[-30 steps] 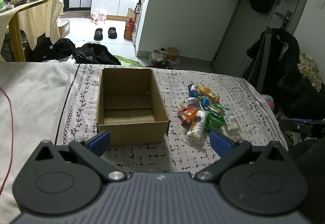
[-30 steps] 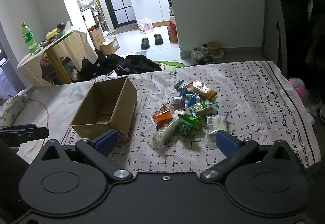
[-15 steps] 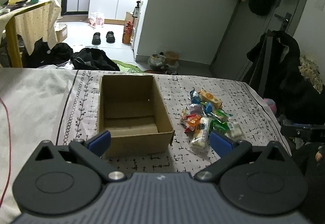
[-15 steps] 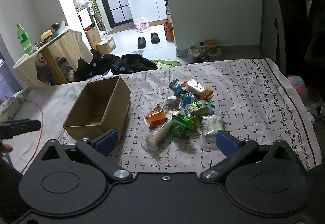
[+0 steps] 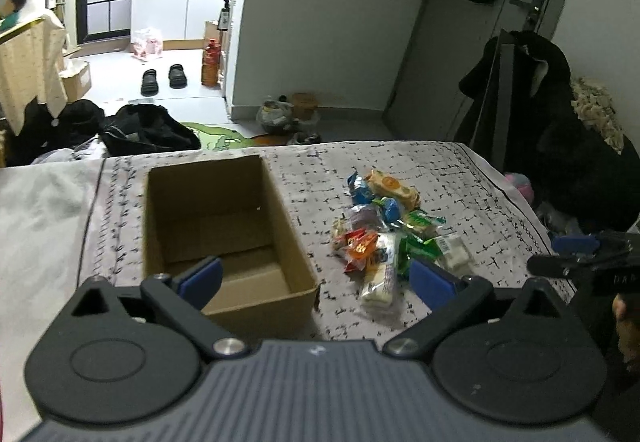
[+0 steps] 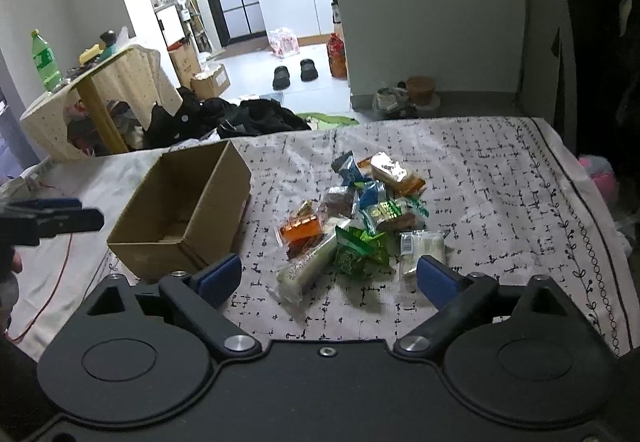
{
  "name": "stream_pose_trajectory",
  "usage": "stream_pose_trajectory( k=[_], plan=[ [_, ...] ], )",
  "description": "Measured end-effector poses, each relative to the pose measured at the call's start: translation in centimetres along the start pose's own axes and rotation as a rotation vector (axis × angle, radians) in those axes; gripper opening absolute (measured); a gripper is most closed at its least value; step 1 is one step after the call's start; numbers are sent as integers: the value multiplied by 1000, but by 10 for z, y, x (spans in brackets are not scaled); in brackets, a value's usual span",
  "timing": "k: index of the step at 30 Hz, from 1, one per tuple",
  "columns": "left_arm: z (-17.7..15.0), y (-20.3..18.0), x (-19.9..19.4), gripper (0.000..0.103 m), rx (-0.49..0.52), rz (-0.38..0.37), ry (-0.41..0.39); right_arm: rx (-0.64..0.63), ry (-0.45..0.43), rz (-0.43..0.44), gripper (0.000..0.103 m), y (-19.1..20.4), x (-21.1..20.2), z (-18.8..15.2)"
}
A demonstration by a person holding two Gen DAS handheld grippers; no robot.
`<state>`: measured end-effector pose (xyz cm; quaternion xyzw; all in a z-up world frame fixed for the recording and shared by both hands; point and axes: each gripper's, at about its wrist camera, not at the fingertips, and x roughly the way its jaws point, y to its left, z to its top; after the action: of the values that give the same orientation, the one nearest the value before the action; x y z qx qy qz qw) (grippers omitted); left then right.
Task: Organize snacks
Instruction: 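Reach both tools into the snack pile toward separate packs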
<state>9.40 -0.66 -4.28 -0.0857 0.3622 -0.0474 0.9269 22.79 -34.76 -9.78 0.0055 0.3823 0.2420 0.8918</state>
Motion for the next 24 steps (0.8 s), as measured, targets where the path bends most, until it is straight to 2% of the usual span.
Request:
stream_pose_trajectory(
  k=[8, 15, 17, 24],
  plan=[
    [8, -9, 45, 83, 32, -14, 85, 18, 17, -37, 89, -10, 24, 3],
    [14, -27, 73, 75, 85, -48, 123, 78, 18, -22, 87, -22, 42, 4],
    [16, -34, 81, 73, 104, -70, 134, 87, 25, -27, 82, -25, 48, 3],
    [18, -51, 116, 67, 152, -122, 196, 88, 64, -21, 76, -31, 68, 2]
  ],
)
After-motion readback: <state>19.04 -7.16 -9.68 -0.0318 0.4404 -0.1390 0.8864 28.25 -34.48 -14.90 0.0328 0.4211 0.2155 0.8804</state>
